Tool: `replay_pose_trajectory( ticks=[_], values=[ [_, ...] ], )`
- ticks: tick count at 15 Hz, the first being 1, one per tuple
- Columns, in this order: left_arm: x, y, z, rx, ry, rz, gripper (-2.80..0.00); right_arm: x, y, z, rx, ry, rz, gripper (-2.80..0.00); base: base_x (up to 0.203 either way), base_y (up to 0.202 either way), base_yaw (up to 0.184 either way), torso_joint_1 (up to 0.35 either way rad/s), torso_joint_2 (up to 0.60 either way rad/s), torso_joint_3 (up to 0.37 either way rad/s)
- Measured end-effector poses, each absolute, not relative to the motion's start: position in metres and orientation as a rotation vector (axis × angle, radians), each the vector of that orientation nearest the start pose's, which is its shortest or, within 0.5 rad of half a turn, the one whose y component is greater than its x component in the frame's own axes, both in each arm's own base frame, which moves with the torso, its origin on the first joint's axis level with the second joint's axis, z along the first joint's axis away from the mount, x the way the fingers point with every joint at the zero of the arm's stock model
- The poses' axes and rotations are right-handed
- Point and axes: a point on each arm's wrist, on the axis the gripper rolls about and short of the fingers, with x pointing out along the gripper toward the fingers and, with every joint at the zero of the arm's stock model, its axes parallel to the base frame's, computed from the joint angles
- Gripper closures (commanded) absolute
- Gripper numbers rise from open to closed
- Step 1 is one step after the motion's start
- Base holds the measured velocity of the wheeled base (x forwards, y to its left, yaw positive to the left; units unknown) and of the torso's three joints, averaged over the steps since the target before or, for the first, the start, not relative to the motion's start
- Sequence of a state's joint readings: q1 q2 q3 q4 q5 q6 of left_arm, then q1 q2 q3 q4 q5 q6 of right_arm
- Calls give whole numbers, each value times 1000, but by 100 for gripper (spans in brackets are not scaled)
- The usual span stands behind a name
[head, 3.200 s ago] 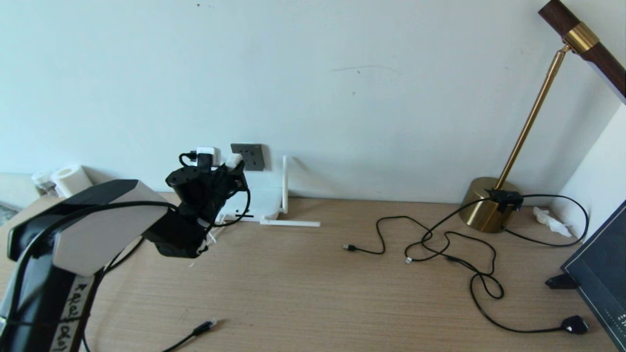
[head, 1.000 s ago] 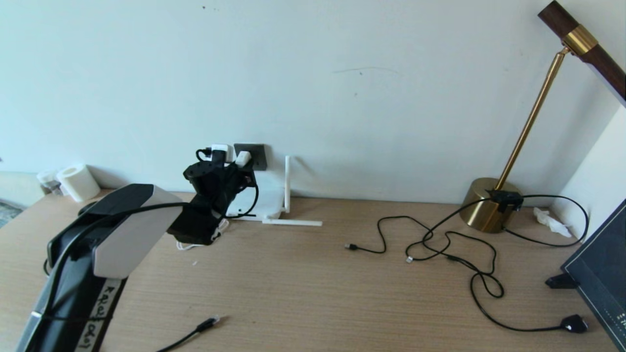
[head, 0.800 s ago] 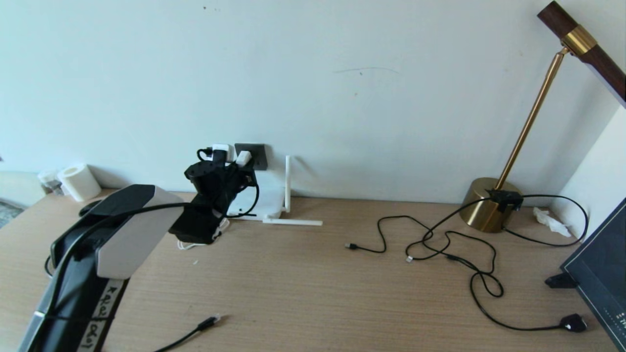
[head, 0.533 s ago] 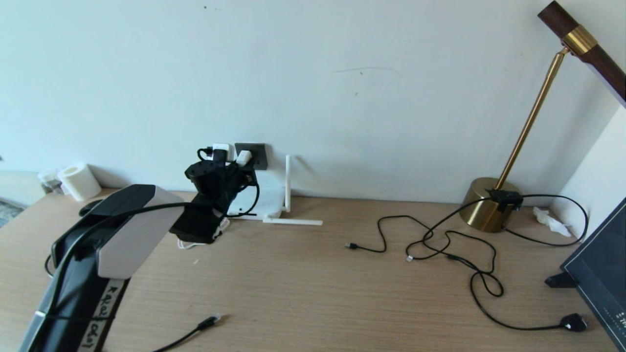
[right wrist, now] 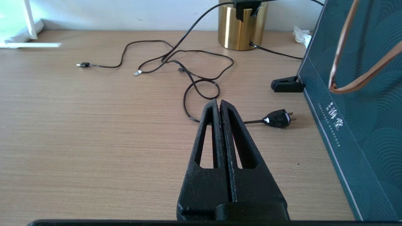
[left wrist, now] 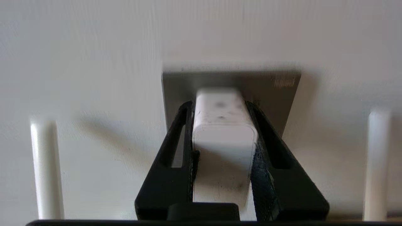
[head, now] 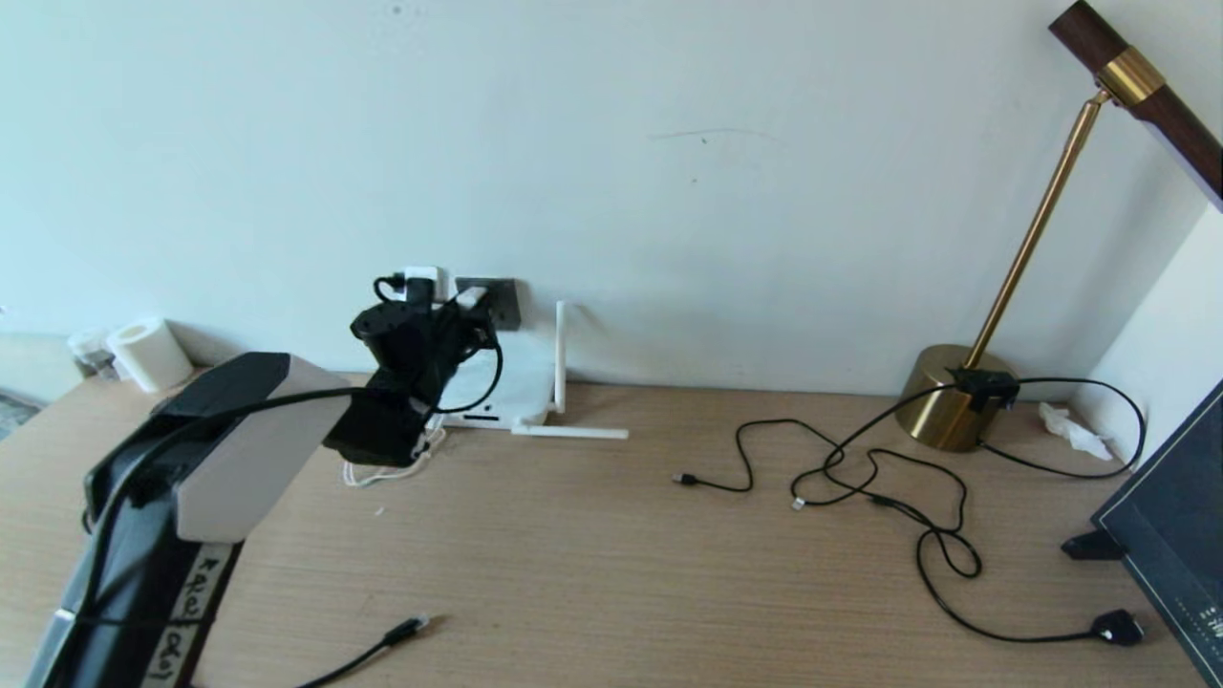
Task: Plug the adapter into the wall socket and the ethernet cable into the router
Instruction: Plug plug into socket
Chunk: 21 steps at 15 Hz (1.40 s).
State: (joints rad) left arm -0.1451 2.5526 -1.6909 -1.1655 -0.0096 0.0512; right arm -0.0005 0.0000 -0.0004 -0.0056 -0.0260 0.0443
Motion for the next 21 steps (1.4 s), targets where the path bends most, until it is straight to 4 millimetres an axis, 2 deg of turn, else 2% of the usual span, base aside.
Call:
replay_pose_trajectory(
  ticks=[5, 11, 21],
  values=[
    [510, -78, 114, 32, -297, -148, 0, -23, -1, 76, 45, -4, -26, 0, 0, 0, 0, 0, 0, 0],
    [506, -80, 101, 37, -257, -154, 0, -23, -1, 76, 45, -4, -26, 0, 0, 0, 0, 0, 0, 0],
    [511, -86, 103, 36, -251, -162, 0, -23, -1, 76, 44, -4, -26, 0, 0, 0, 0, 0, 0, 0]
  ],
)
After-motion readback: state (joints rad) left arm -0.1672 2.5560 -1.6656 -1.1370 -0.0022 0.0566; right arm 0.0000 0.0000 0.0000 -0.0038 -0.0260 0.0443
